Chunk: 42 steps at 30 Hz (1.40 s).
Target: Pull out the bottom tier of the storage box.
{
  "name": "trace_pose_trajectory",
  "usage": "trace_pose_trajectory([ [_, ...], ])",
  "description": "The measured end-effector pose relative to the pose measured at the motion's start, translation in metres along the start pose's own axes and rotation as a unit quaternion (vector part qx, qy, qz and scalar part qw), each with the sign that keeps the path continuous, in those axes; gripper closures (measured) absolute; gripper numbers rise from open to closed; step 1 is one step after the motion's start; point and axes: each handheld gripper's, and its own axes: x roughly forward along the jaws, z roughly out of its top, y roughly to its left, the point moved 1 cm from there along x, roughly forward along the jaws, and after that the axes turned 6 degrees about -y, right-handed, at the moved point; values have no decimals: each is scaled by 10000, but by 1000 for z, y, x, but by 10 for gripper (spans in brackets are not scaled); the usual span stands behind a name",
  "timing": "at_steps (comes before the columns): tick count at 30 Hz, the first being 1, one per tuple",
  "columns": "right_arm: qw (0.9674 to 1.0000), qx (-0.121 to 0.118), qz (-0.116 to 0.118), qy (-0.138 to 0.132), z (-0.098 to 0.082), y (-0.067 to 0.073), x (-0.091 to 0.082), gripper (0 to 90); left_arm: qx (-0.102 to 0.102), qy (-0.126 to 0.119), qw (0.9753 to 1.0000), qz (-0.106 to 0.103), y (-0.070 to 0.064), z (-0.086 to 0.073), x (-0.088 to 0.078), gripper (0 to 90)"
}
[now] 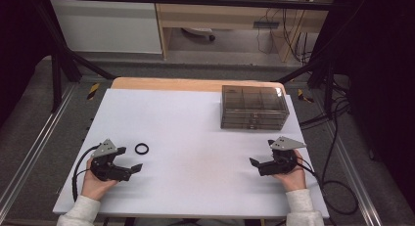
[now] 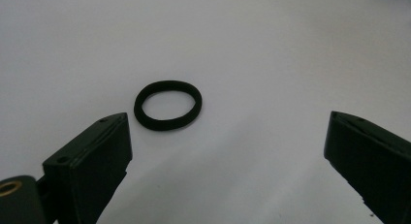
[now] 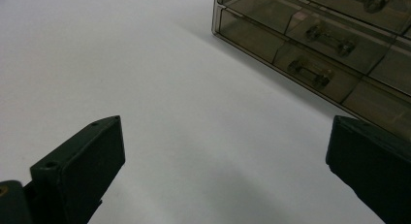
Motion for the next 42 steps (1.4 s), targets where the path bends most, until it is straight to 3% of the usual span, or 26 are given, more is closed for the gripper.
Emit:
trace_pose_trajectory([
  [12, 9977, -628, -77, 225, 7, 6, 9, 24, 21, 13, 10000, 10, -1, 0, 1, 32],
  [14, 9976, -646, -86, 241, 8, 6, 10, 25, 23, 14, 10000, 11, -1, 0, 0, 33],
  [24, 9920, -1194, -235, 348, 14, 7, 16, 35, 25, 23, 10000, 13, 0, 0, 1, 33],
  [42, 9834, -1666, -454, 558, 14, 4, 27, 45, 29, 36, 10000, 24, 0, 0, 1, 33],
])
